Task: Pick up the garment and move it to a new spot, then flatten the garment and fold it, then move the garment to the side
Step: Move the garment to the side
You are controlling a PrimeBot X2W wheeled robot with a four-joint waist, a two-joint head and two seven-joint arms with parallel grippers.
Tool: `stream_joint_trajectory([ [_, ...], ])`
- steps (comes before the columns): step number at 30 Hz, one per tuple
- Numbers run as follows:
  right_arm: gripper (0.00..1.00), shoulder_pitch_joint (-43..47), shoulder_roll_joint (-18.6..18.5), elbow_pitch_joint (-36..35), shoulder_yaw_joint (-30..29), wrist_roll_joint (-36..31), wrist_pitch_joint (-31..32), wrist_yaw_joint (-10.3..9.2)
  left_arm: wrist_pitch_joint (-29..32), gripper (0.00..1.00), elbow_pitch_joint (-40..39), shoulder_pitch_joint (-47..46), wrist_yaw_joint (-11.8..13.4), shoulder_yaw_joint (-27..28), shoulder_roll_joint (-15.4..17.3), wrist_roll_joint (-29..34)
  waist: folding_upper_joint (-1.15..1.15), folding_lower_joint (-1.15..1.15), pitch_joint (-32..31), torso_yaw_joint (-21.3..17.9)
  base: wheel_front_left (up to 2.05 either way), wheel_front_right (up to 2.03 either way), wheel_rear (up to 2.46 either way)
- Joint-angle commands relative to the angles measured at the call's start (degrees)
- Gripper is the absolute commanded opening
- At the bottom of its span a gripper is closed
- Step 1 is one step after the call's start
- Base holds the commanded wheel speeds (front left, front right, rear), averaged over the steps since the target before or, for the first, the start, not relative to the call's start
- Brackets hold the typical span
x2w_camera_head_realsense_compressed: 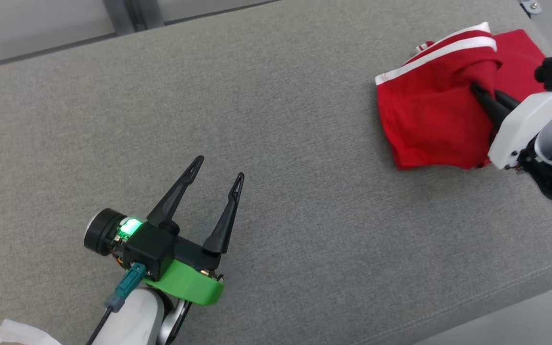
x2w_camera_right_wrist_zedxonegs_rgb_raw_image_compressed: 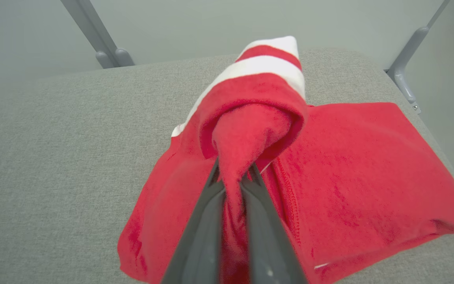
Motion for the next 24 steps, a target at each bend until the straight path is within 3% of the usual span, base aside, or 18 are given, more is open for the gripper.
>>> stream_joint_trajectory([
  [1, 0.00, -1.89, -1.40, 0.61, 0.69, 1.09, 0.01, 0.03, -0.16, 1.00, -0.34, -1.66, 0.02, -0.21, 0.69, 0.01, 0.00, 0.00, 5.45, 3.39, 0.00, 0.00, 0.00],
  [9, 0.00, -8.20, -6.71, -1.92, 5.27, 8.59, -1.50, 0.03, -0.16, 1.00, -0.65, -3.71, 0.01, -0.64, 1.64, -0.04, 0.00, 0.00, 9.88, 5.21, 0.00, 0.00, 0.00],
  [16, 0.00, -12.79, -9.70, -6.41, 11.08, 13.02, -1.73, 0.03, -0.16, 1.00, -0.43, -3.92, 0.01, -0.29, 1.01, -0.22, 0.00, 0.00, 9.81, 6.75, 0.00, 0.00, 0.00],
  [24, 0.00, -13.66, -16.07, -9.72, 14.85, 18.16, -3.49, 0.03, -0.16, 1.00, -0.67, -2.28, 0.01, 0.62, 0.72, -0.01, 0.00, 0.00, 9.48, 6.97, 0.00, 0.00, 0.00],
])
